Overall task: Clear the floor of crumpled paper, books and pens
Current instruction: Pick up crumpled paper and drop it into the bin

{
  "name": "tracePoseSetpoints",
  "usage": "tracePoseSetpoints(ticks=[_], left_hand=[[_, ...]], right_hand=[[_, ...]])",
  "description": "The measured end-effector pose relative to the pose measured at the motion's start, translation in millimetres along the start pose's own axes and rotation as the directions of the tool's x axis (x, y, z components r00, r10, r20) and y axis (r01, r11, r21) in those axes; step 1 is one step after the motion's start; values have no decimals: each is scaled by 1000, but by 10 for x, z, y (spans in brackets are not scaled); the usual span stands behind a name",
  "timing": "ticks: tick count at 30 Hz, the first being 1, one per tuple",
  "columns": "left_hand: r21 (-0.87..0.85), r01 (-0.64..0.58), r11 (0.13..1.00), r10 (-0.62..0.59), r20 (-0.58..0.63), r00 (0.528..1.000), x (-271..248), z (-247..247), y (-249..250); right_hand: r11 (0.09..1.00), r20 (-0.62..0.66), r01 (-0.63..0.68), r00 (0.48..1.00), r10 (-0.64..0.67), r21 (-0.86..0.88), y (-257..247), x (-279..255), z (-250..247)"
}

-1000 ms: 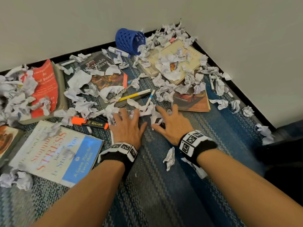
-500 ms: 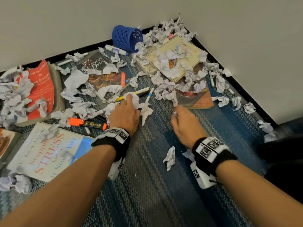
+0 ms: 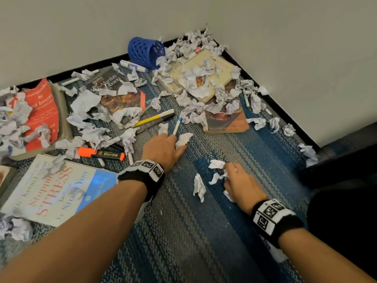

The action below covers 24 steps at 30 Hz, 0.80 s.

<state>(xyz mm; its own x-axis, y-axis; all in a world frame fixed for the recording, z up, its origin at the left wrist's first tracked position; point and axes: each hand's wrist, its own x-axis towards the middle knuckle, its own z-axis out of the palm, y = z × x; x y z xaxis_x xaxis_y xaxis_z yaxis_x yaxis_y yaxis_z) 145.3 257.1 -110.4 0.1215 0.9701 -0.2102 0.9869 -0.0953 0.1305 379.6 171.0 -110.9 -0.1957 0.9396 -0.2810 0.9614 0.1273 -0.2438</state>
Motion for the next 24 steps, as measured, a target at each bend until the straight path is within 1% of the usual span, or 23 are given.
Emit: tracePoseSetpoints(ticks=[2, 3, 4, 6, 8, 10, 12, 15, 18, 20, 21, 24], left_hand=[[-18, -16, 1000, 17, 12, 1000, -7, -5, 21], [-29, -19, 999, 19, -2, 1000, -22, -20, 21], [-29, -32, 999, 32, -14, 999, -45, -43, 29], [-6, -107, 994, 107, -55, 993, -128, -114, 80], [32, -250, 968, 252, -74, 965, -253, -196, 138], [90, -384, 919, 384, 11, 923, -394, -221, 207], [132, -450, 883, 438, 111, 892, -544, -154, 300], [176, -454, 873, 419, 205, 885, -728, 11, 500], [288, -446, 847, 369, 285, 885, -769, 133, 707], [321, -455, 831, 362, 308, 880, -732, 137, 749], [315, -451, 836, 355, 317, 880, -707, 148, 742], [228, -445, 866, 364, 322, 874, -661, 135, 663]], right_hand=[[986, -126, -81, 987, 100, 145, 23, 83, -76], [981, -170, -98, 977, 127, 169, 14, 134, -105], [984, -177, -95, 977, 122, 152, -5, 177, -121], [999, -102, -40, 994, 40, 5, -73, 237, -119], [986, -10, 27, 1000, -29, -162, -143, 263, -64], [975, 20, 60, 998, -58, -212, -181, 276, -18], [973, 35, 80, 997, -75, -219, -192, 277, -4], [980, 57, 101, 994, -92, -174, -203, 250, -68], [986, 81, 93, 993, -82, -139, -186, 182, -116], [996, 76, 30, 997, -23, -83, -165, 119, -103], [999, 64, -12, 998, 15, -34, -153, 81, -89], [987, -1, -99, 995, 100, 125, -142, -19, -55]])
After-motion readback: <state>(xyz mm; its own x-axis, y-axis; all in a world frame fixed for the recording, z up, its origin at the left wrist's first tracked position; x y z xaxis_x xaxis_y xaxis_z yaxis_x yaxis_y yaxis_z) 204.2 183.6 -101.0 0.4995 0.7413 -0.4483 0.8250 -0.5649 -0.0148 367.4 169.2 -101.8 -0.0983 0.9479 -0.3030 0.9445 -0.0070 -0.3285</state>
